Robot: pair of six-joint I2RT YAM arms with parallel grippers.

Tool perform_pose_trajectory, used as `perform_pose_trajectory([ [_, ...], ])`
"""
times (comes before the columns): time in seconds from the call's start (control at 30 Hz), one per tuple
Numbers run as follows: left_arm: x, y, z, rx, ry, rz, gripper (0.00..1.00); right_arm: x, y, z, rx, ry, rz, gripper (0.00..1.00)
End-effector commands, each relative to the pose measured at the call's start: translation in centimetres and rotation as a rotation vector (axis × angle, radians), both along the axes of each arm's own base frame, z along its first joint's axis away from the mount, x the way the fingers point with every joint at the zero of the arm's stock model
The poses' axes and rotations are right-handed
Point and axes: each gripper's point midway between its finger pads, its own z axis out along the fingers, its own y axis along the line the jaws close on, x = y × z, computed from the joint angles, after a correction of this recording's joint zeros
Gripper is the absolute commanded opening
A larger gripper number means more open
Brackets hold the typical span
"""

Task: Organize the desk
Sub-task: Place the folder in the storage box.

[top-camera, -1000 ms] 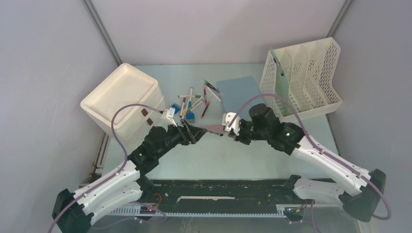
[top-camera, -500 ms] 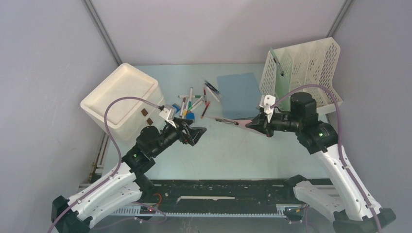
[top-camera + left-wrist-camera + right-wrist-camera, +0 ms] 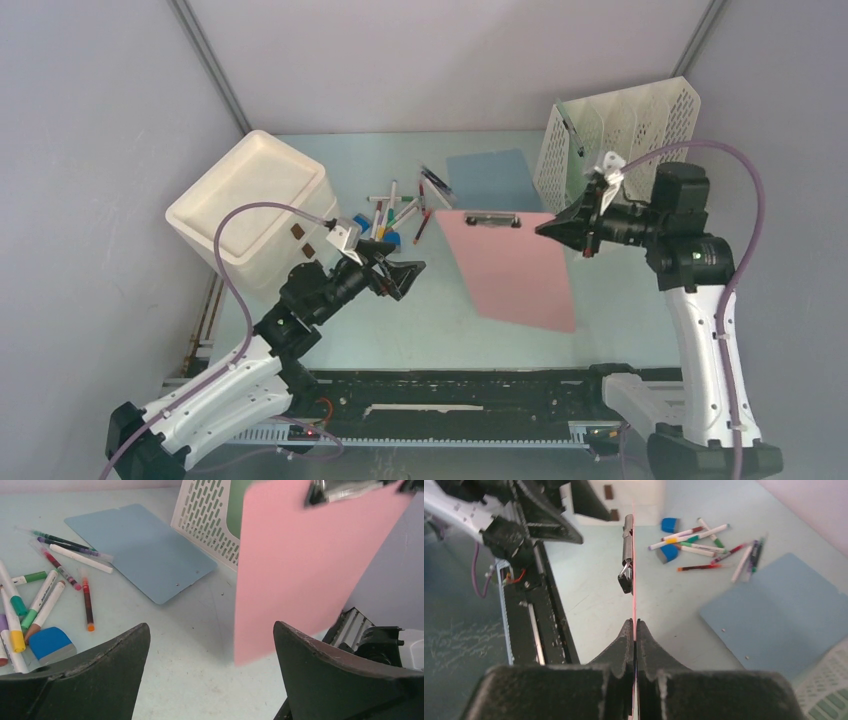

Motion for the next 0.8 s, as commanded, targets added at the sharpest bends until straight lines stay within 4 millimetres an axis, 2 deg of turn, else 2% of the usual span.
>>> perform_pose_trajectory([
  [0.0, 0.6, 0.5, 1.4, -0.024, -0.074, 0.030, 1.00, -0.4, -1.7, 4.4, 0.116, -0.020, 0.001, 0.00],
  [0.43, 0.8, 0.2, 0.4, -0.018, -0.074, 0.021, 1.00, 1.2, -9.0, 12.4, 0.206, -0.104, -0.204, 0.00],
  [0.63, 1.0, 0.1, 0.1, -0.013, -0.076, 0.018, 1.00, 3.0, -11.4, 17.6, 0.239, -0.181, -0.313, 0.00],
  [0.77, 1.0, 0.3, -0.2, -0.007, -0.079, 0.023, 1.00, 4.9, -13.5, 21.0, 0.272, -0.217, -0.383, 0.00],
])
